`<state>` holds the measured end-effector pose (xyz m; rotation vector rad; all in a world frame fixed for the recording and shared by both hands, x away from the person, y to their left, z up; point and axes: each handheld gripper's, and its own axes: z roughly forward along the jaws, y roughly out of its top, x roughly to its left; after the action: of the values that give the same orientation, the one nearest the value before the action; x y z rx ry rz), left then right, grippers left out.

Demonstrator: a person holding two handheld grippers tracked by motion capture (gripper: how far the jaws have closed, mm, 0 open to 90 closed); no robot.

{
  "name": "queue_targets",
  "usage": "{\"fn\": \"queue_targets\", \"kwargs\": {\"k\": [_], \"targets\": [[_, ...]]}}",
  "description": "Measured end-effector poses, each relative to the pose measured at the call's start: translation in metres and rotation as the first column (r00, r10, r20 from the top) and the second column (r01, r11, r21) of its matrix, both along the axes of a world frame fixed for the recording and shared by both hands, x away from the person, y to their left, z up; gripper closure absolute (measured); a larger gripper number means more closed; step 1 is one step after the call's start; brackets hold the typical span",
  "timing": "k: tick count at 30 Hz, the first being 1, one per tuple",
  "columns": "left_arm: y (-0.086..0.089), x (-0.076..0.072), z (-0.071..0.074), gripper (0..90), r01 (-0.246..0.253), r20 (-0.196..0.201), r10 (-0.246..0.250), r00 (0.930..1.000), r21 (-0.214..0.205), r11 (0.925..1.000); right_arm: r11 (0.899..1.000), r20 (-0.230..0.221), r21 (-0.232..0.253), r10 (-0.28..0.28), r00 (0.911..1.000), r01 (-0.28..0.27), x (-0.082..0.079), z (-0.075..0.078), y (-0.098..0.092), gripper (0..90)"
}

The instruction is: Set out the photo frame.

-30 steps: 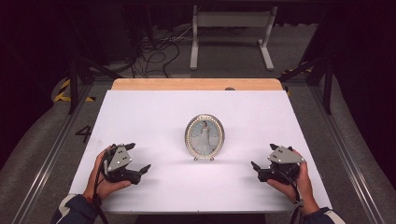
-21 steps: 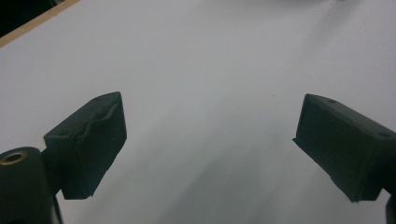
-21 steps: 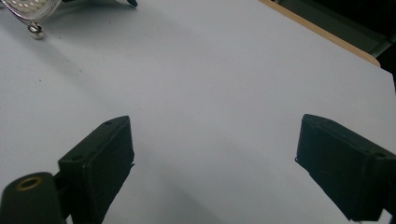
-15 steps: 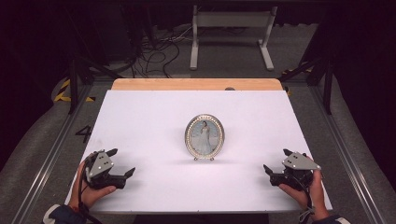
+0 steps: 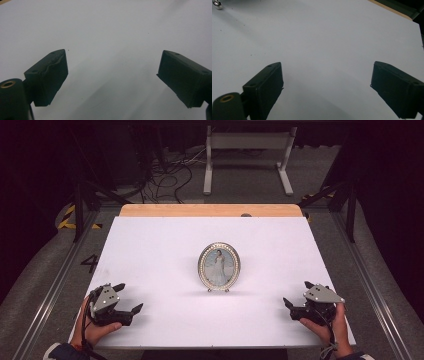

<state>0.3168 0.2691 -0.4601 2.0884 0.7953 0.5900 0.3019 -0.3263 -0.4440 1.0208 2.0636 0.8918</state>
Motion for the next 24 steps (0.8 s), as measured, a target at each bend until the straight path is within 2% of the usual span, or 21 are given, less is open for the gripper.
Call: {"fn": "queue_targets", "kwargs": {"k": [4, 16, 24], "targets": [[0.0025, -0.0002, 0.0004, 9.4, -0.015, 0.001, 0.015, 0.9999, -0.014, 0.9998, 1.000, 0.001, 0.003, -0.004, 1.0000, 0.004, 0.0006, -0.0004, 0.0018, 10.5], [0.0015, 0.0016, 0.0000, 9.4, -0.014, 0.002, 0.014, 0.9999, 0.007, 0.9999, 1.000, 0.002, 0.005, -0.013, 0.9999, 0.013, 0.0008, -0.0010, -0.0003, 10.9], [0.0024, 0.0010, 0.0003, 9.6, -0.023, 0.006, 0.023, 0.9997, -0.004, 0.9997, 1.000, 0.003, 0.002, -0.019, 0.9998, 0.019, 0.0026, -0.0009, 0.0008, 11.5]]}}
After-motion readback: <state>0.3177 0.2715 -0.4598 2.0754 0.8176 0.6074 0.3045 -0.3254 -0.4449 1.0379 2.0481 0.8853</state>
